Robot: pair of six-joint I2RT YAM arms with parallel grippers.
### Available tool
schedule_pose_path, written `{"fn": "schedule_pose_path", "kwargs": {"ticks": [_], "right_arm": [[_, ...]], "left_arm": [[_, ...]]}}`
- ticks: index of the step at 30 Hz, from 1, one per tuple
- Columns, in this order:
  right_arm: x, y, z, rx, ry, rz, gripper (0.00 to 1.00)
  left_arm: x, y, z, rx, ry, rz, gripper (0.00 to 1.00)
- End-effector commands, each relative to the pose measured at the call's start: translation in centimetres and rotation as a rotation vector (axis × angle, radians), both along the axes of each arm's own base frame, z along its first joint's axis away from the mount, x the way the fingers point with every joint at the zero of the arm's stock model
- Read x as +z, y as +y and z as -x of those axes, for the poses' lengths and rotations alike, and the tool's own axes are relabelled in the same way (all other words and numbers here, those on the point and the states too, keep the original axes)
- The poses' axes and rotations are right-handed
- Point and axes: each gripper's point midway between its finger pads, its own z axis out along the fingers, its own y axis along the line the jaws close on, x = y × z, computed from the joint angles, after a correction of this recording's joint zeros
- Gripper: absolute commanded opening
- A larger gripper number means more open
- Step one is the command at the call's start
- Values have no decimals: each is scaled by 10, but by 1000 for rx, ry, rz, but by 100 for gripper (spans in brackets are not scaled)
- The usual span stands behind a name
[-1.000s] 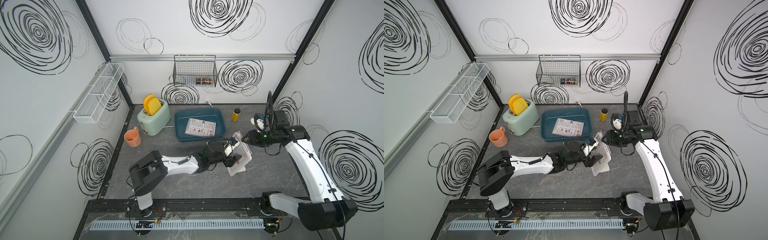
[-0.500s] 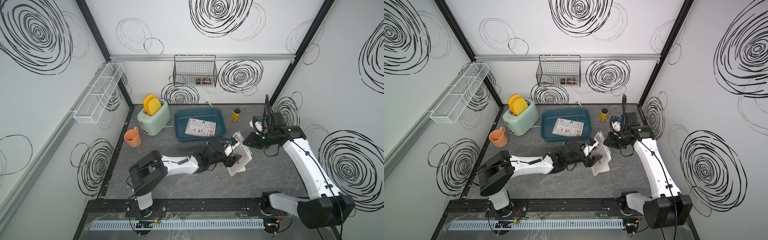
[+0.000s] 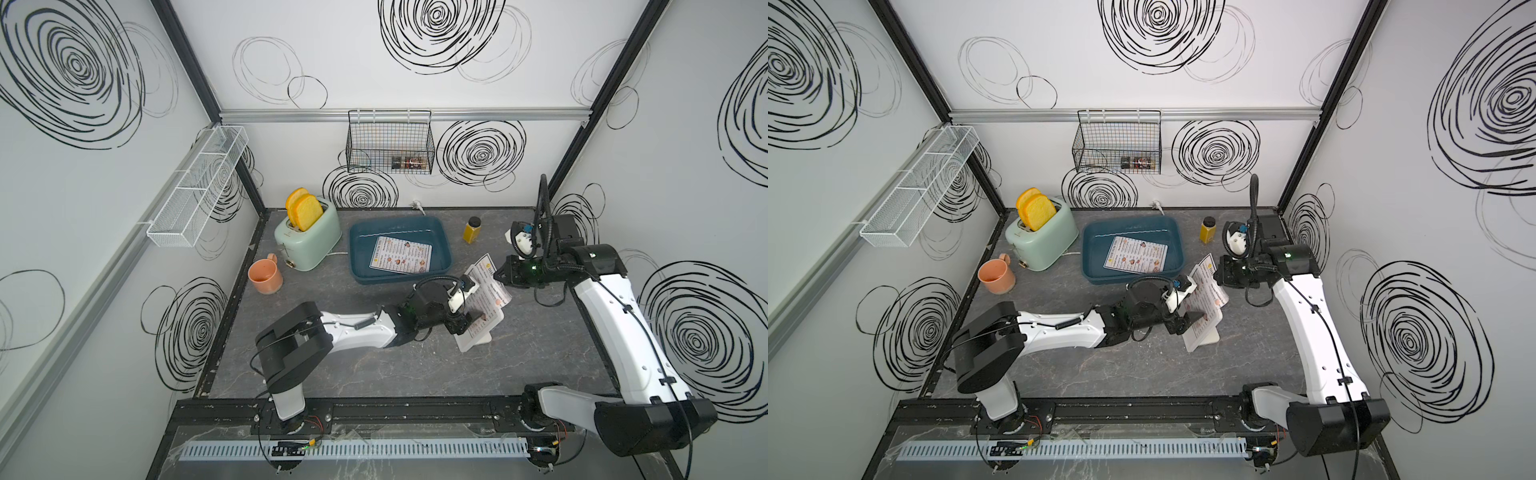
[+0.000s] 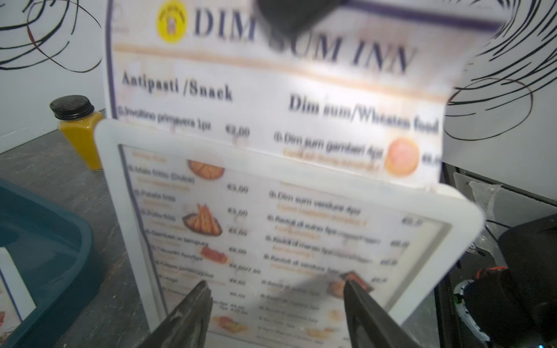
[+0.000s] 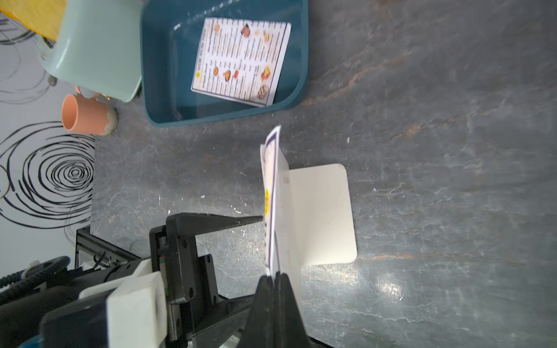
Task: Replace the menus in the menu holders
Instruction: Take out the menu from the menu holder.
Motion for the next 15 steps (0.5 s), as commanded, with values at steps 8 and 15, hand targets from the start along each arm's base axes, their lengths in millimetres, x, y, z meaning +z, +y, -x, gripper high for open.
{"fn": "schedule_pose_path", "kwargs": {"ticks": [8, 15], "right_arm": [[104, -2, -8, 13, -248, 28, 0], [140, 37, -5, 141, -303, -30, 0]], "left_arm": [[98, 76, -25, 207, -202, 99, 77], [147, 155, -55, 384, -259, 154, 79]]}}
